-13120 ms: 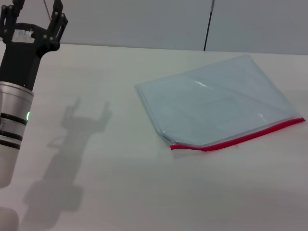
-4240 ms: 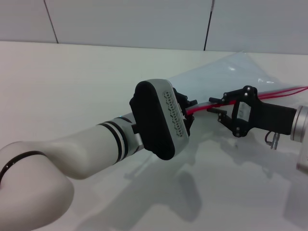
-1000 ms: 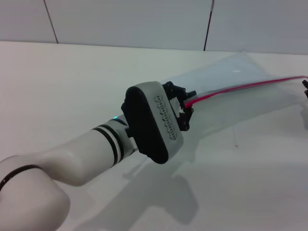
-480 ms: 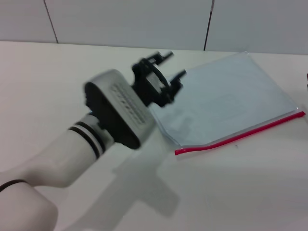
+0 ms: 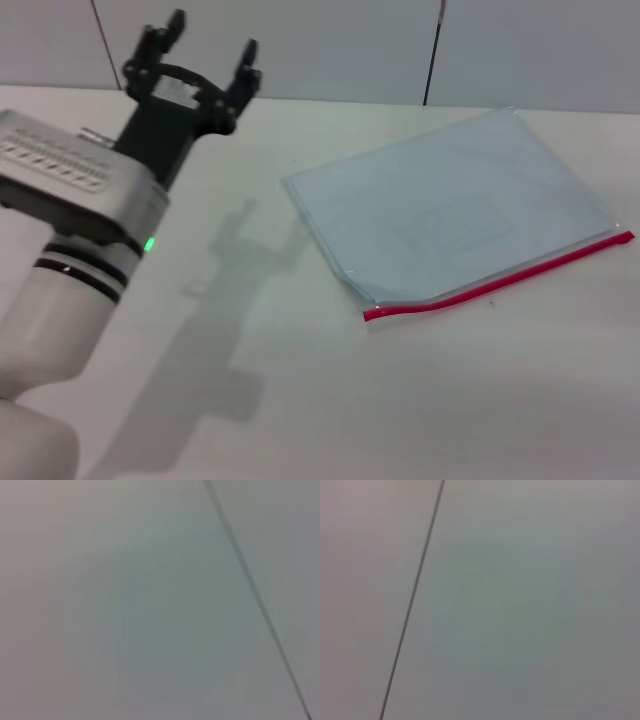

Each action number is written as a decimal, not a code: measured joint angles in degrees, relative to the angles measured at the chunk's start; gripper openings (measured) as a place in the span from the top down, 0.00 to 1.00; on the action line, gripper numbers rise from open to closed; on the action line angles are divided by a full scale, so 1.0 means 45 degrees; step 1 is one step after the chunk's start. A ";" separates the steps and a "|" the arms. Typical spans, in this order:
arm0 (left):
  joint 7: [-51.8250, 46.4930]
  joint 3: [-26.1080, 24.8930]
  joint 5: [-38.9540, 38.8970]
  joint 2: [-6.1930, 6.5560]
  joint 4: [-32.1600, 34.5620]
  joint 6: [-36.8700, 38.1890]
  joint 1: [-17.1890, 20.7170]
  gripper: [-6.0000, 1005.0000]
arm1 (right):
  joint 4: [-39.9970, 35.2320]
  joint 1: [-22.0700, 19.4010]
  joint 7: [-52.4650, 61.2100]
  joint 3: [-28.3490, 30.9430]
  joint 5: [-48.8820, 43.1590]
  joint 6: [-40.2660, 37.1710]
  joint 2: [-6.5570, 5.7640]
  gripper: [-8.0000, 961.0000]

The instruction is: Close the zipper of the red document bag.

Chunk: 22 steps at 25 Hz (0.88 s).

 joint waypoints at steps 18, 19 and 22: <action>-0.4029 -0.0610 -0.0572 -0.0023 -0.2803 -0.2815 -0.0605 0.22 | 0.0397 -0.0144 0.3017 0.0489 -0.0043 0.0560 0.0009 0.08; -0.4032 -0.0620 -0.0739 -0.0042 -0.2832 -0.2818 -0.0630 0.22 | 0.0391 -0.0158 0.3236 0.0537 -0.0035 0.0580 0.0011 0.08; -0.4039 -0.0632 -0.1240 -0.0072 -0.2860 -0.2829 -0.0660 0.22 | 0.0359 -0.0172 0.3511 0.0586 -0.0032 0.0574 0.0004 0.08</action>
